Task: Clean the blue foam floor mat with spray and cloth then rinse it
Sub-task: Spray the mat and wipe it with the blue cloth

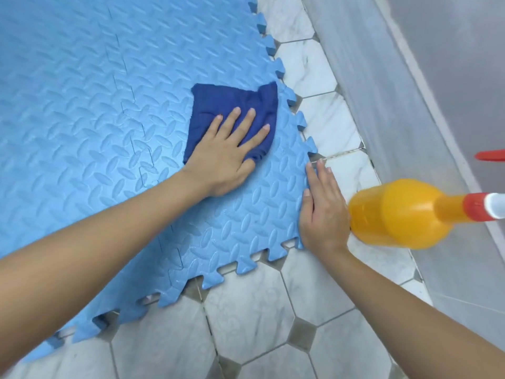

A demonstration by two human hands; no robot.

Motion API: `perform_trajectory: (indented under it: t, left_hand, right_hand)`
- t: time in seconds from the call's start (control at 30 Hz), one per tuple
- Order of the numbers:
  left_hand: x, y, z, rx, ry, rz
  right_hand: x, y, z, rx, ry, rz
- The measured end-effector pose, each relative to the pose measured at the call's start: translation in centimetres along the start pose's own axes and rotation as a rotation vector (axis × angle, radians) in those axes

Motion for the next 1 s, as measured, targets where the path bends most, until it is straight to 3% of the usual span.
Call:
perform_trajectory:
  t: [0.1,0.2,0.3,0.53,0.63,0.87,1.0]
  left_hand:
    - [5.8,-0.7,-4.2,-0.029,-0.253,-0.033]
    - [10.4,-1.4,-5.8,-0.049,-0.314,-0.01]
    - [9.6,-1.3,-5.2,-0.036,-0.276,0.002]
    - [-5.3,1.1,-2.7,-0.006,-0.079,0.034]
    - [-7.5,1.4,-3.3,0.019,0.002,0.046]
    - [8.0,-0.9,-4.2,-0.031,-0.133,-0.009]
    - [16.4,-2.2,0.6,-0.057,0.086,0.045]
  right_hand:
    - [-0.1,-0.1,-0.1,-0.006,0.011,-0.018]
    - [-0.1,-0.2,-0.3,-0.001,0.014,-0.024]
    - [-0.1,-0.2,-0.3,0.012,0.016,-0.021]
    - [-0.1,-0.3,-0.5,0.019,0.028,-0.001]
    - [-0.2,-0.3,-0.6,0.02,0.035,0.002]
    - [-0.2,-0.1,-0.7,0.006,0.052,-0.006]
    - [0.0,-0.1,-0.6,0.004,0.041,-0.017]
Point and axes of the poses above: each hand's wrist, its own x-axis away from the middle knuckle, its own y-axis out of the back of the hand, z = x × y, the point moved 1 cm from there along -x, towards the middle knuckle, and after that the axes turned 11 degrees about -x, right-handed, at the moved point
